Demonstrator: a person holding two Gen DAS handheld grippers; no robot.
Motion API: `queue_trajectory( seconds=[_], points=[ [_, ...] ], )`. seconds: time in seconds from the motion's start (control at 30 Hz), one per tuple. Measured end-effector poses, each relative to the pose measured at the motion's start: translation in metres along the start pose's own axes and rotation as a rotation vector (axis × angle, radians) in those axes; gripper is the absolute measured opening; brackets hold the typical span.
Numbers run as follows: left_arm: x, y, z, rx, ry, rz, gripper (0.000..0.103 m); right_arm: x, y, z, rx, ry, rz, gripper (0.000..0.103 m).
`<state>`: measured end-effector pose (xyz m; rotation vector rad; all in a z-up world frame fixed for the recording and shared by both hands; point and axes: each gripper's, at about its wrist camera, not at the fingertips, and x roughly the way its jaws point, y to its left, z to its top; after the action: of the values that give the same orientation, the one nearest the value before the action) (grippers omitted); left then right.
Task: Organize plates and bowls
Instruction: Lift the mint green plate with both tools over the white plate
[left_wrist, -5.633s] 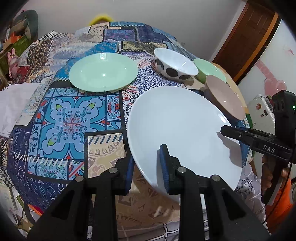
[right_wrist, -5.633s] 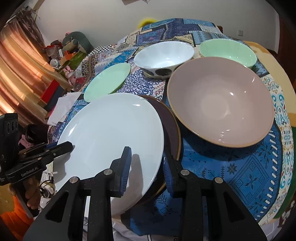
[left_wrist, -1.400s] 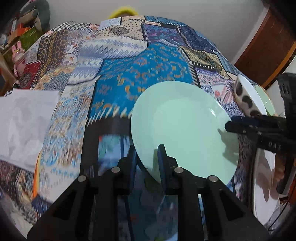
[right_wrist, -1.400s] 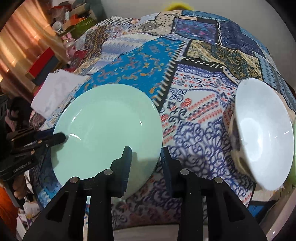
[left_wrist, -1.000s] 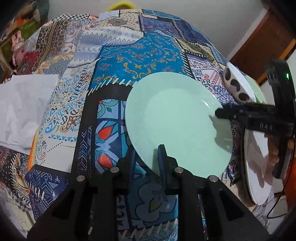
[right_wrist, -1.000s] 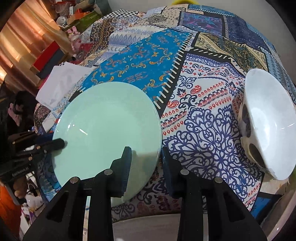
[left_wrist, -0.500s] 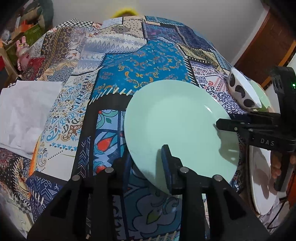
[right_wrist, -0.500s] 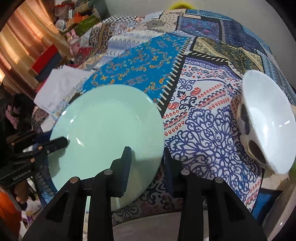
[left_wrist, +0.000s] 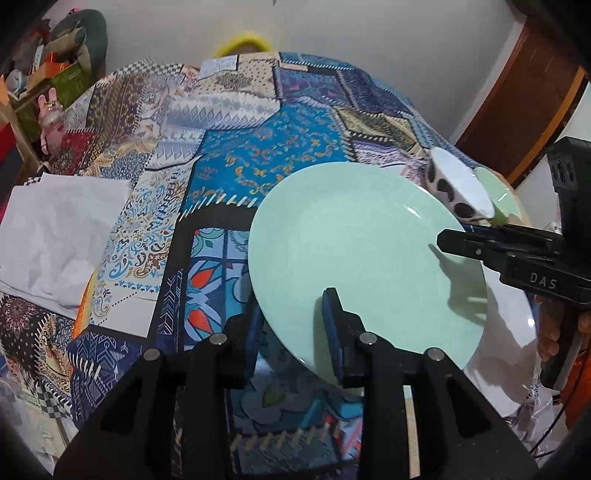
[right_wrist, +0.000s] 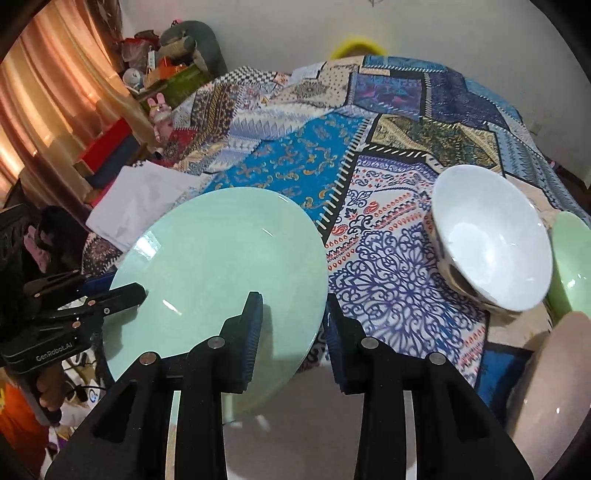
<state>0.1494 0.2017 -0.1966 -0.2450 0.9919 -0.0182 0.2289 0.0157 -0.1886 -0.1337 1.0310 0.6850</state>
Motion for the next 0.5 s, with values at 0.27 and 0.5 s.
queue_trajectory(
  seconds=[0.27, 0.5],
  points=[
    [-0.031, -0.025, -0.002, 0.025, -0.048, 0.004, 0.031, -0.034, -0.003, -0.014, 0.000, -0.059, 0.005, 0.031],
    [-0.052, -0.052, -0.007, 0.050, -0.076, -0.005, 0.031, -0.067, -0.010, -0.031, 0.010, -0.118, 0.013, 0.031]
  ],
)
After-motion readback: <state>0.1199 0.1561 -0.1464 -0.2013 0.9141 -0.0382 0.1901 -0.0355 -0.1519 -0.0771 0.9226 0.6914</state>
